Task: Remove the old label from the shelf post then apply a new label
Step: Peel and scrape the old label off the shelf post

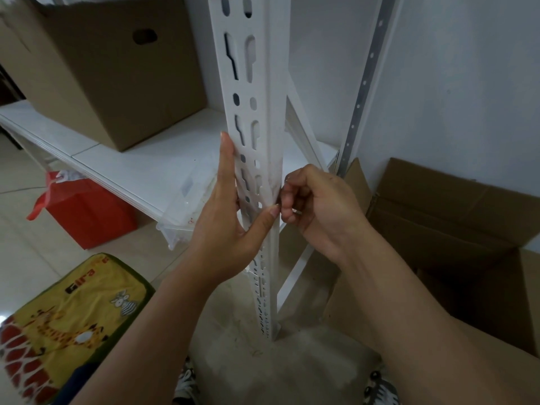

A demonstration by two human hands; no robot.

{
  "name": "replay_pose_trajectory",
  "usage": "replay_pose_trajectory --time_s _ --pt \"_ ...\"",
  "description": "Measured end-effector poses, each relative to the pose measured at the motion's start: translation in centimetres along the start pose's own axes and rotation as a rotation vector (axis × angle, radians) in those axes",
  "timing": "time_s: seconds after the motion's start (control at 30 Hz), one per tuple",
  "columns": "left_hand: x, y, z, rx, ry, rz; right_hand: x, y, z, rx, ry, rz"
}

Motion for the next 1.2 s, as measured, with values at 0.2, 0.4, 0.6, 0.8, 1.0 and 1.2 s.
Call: replay_pose_trajectory --time_s 0.2,0.4,0.6,0.8,1.0,1.2 --pt "-0.1 -0.2 0.0 0.004 -0.002 -0.012 -0.3 0.5 -0.1 -0.100 0.054 -0.155" --pt "0.1 0.0 -0.1 0.035 -0.001 -0.028 -0.6 0.8 -0.6 -0.203 0.091 -0.248" --pt "-1.1 -2.8 -1.1 0.165 -0.487 0.278 -1.7 0.6 -1.7 -0.269 0.103 -0.384" --pt "0.3 -4.5 -1.9 0.303 -0.353 0.124 -2.0 0.8 -2.7 -0.314 0.158 -0.393" --pt "1.5 -4.7 -2.0 0.039 -0.212 -0.299 -2.7 0.1 -2.5 -0.279 0.225 -0.357" --pt "1.6 -4.6 -1.9 -0.017 -0.146 -0.417 -2.7 -0.1 -2.6 -0.231 0.295 -0.362"
Point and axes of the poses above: each hand's wrist, its own z-axis towards the middle knuckle, its own x-axis out of the palm, y = z × x, the point moved 5 cm from there along z, towards the middle knuckle
